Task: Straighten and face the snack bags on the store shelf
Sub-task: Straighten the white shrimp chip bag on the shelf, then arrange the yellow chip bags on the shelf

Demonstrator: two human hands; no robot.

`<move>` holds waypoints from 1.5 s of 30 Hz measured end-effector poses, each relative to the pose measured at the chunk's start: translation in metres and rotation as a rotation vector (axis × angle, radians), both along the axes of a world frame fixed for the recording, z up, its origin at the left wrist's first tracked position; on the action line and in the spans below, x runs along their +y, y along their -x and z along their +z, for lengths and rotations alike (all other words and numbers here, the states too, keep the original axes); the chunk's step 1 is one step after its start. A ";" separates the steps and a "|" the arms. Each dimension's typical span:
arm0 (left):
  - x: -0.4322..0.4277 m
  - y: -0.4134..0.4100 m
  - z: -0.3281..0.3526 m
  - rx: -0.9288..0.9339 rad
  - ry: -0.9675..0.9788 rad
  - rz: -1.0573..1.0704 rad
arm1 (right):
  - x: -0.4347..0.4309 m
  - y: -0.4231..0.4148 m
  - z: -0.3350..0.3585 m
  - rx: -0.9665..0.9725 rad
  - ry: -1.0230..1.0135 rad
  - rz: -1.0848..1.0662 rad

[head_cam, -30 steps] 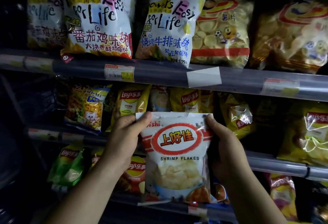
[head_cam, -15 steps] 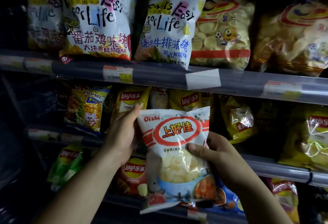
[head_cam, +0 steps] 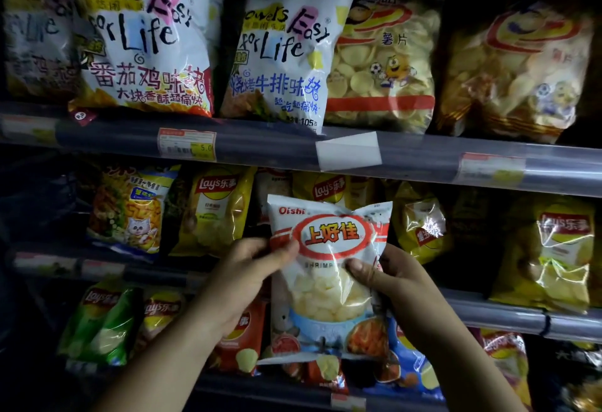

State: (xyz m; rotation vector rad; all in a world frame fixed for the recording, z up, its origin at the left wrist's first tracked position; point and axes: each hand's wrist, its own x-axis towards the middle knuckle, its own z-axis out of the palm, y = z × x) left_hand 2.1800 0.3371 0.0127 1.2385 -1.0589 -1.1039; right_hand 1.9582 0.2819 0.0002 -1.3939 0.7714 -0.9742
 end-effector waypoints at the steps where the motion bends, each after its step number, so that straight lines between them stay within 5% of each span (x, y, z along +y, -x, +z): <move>1: -0.006 -0.002 -0.001 0.068 -0.010 0.040 | -0.003 0.001 0.000 -0.023 -0.010 -0.017; 4: -0.025 -0.013 0.001 0.172 0.064 0.169 | -0.021 0.002 0.001 -0.082 -0.016 -0.083; 10: -0.051 -0.007 0.000 -0.280 0.056 0.045 | -0.053 -0.021 0.020 -0.026 0.057 -0.155; 22: -0.089 -0.010 -0.040 -0.501 0.042 0.141 | -0.068 -0.030 -0.002 0.212 0.125 -0.280; 27: -0.059 -0.027 -0.033 -0.529 0.159 0.268 | -0.046 -0.026 -0.008 0.146 0.128 -0.558; 30: -0.032 -0.062 -0.036 -0.640 0.286 0.484 | -0.015 -0.041 -0.003 0.079 0.294 -0.715; 33: -0.022 -0.096 -0.042 -0.797 0.268 0.629 | 0.009 -0.084 0.000 0.129 0.413 -0.563; 36: -0.033 -0.113 -0.047 -0.794 0.068 0.523 | 0.011 -0.152 0.003 0.319 0.416 -0.264; 39: -0.048 -0.128 -0.048 -0.735 -0.030 0.416 | -0.010 -0.213 0.000 0.471 0.322 -0.218; 45: -0.042 -0.152 -0.031 -0.623 0.124 0.332 | -0.017 -0.227 0.006 0.276 0.066 -0.303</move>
